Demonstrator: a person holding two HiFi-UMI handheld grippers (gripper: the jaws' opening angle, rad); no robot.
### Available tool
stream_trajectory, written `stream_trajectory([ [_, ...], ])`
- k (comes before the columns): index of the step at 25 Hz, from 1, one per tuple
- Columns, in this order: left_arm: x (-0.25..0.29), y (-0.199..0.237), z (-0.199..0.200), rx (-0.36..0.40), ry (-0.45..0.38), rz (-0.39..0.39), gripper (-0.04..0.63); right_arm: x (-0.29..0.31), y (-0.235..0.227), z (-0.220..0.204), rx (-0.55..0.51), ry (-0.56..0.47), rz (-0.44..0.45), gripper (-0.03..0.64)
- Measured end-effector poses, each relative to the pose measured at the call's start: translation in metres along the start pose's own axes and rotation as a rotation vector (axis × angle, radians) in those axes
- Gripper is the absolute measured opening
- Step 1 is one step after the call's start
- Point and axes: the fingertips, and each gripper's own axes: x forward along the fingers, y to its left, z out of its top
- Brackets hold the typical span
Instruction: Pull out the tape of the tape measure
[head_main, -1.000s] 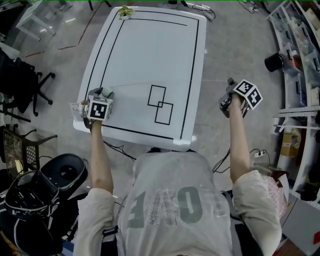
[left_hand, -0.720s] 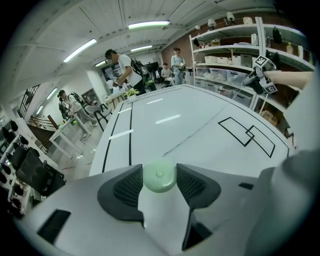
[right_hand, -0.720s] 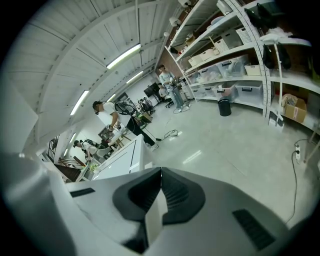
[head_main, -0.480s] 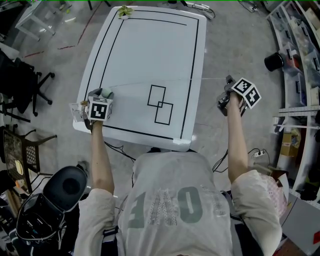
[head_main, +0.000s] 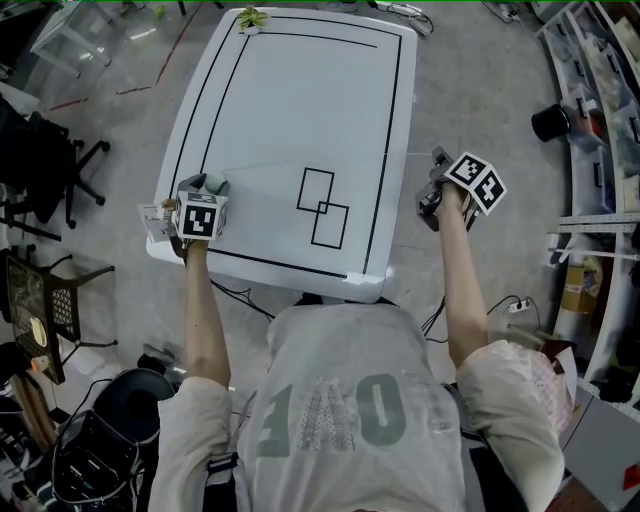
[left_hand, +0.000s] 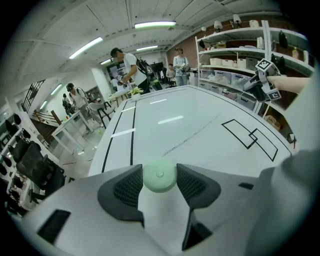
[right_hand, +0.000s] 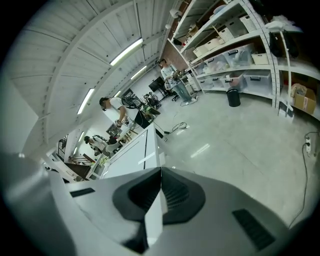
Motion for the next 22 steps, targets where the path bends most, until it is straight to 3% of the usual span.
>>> stream_trajectory([
  [14,0.007,-0.005,0.002,-0.028,-0.006,0.003,0.233,0.005,0.032,-0.027,-0.018,0.048,0.095,0.031],
  [22,0.020,-0.005,0.012,-0.025,-0.023,-0.004,0.233,0.022,0.069,-0.062,-0.140,0.121,0.168,0.031],
])
